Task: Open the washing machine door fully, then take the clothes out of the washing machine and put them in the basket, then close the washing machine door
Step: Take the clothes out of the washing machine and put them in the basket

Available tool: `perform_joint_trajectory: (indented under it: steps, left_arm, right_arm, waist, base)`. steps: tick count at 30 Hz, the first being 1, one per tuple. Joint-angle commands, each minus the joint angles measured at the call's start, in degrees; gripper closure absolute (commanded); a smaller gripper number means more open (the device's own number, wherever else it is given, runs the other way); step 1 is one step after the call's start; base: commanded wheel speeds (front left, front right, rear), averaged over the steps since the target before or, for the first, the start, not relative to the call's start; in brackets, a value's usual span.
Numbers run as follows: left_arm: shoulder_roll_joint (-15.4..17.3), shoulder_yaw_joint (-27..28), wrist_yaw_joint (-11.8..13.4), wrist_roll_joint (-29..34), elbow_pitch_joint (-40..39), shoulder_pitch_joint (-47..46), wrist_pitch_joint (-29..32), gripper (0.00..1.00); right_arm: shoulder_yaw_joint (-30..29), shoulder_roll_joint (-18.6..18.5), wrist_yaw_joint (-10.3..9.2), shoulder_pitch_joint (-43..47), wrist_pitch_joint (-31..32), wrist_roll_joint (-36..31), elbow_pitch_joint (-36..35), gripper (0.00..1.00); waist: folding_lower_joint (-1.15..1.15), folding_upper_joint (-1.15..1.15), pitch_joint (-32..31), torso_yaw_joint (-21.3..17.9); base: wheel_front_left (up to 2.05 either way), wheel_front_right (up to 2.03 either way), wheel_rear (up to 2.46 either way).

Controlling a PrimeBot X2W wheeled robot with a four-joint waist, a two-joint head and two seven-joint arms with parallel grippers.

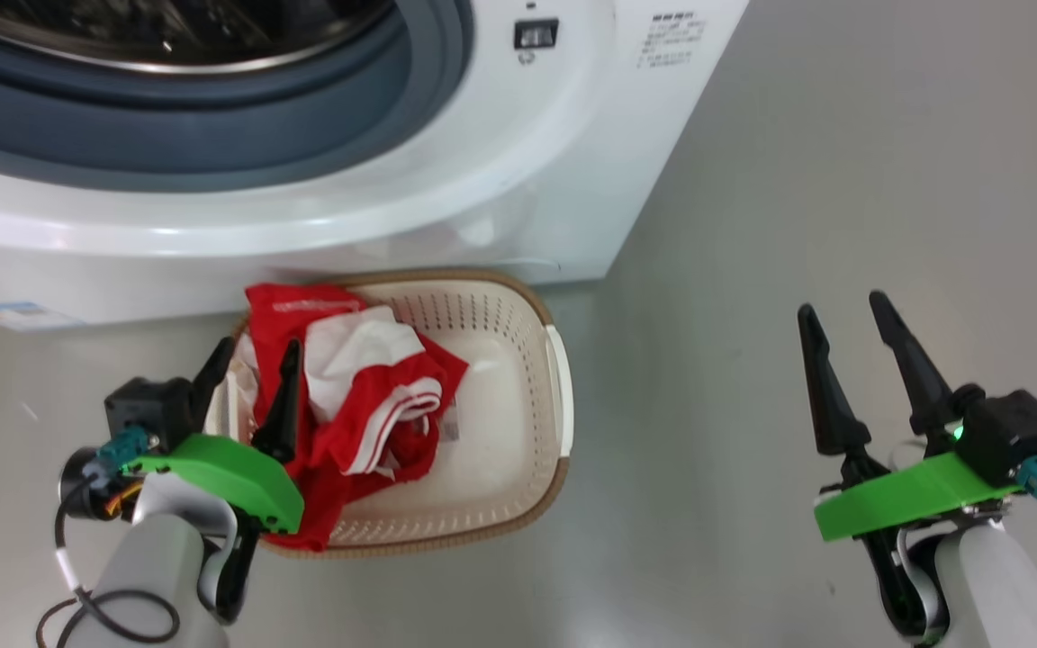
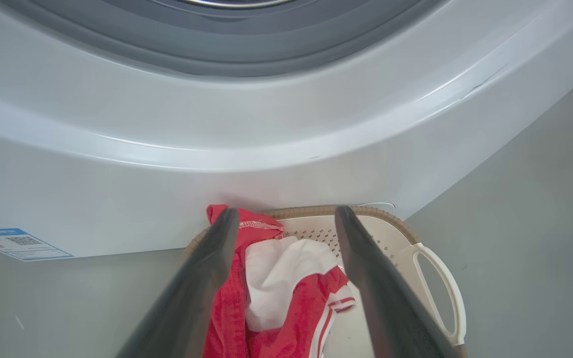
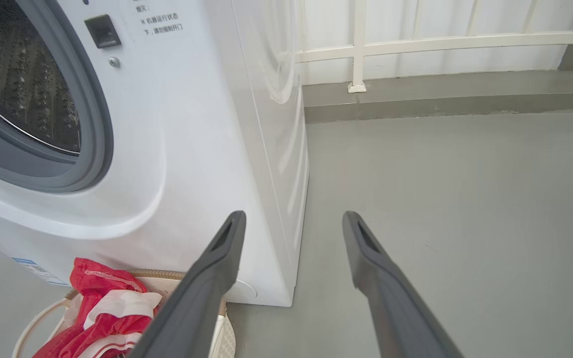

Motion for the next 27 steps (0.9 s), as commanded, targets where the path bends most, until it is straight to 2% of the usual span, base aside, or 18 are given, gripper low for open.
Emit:
perform_joint_trajectory:
  steps: [1, 27]
  left_arm:
    - [1.39, 2.23, -0.32, 1.06, -2.14, 1.84, -0.30, 0.00]
    - [0.36, 11.72, -0.32, 8.18, -28.66, 23.09, -0.30, 0.00]
  right_arm:
    - [0.91, -0.06, 0.28, 1.50, -0.37, -1.08, -0.95, 0.00]
    - [-0.73, -2.02, 0.28, 11.69, -0.37, 0.07, -0.50, 0.00]
  waist:
    - [0.00, 0.00, -4.22, 1.56]
    - [0.00, 0.00, -18.81, 1.57]
  base:
    - [0.00, 0.00, 0.00]
    - [0.00, 0.00, 0.00]
